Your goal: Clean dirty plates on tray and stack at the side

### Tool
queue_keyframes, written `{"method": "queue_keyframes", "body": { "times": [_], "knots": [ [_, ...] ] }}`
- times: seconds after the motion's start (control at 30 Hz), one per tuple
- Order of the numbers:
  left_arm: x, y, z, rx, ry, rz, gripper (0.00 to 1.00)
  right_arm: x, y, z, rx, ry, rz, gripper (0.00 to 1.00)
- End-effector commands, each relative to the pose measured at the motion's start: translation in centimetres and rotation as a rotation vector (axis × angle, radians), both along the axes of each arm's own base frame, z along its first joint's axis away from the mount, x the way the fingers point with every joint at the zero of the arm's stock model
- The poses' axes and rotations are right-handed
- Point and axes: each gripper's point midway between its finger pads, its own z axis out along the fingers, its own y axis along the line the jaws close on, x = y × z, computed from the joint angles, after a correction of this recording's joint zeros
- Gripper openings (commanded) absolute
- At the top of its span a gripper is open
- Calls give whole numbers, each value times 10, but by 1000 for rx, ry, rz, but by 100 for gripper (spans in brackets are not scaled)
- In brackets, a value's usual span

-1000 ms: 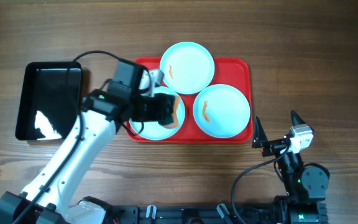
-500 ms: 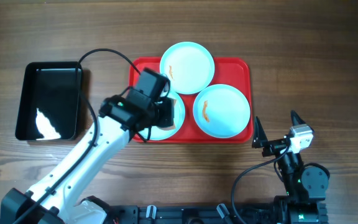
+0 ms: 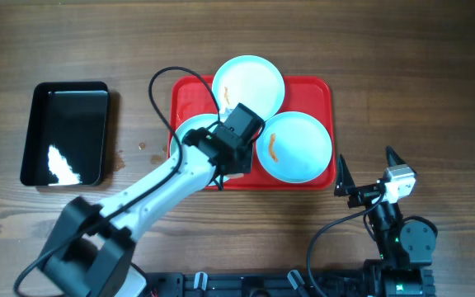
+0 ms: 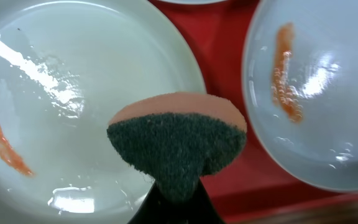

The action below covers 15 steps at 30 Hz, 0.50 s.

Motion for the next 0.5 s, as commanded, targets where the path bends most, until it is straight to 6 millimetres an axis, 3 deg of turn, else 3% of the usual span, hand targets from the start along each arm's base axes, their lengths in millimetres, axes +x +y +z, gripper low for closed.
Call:
{"method": "queue_keyframes", "body": {
  "times": [0.0, 0.3, 0.47],
  "knots": [
    [21, 13, -3, 88, -75, 59, 4, 0, -1, 3, -17, -16, -9, 100],
    [44, 25, 2, 42, -109, 128, 4, 0, -1, 3, -17, -16, -9, 100],
    [39, 13, -1, -35, -58, 104, 4, 0, -1, 3, -17, -16, -9, 100]
  ]
}}
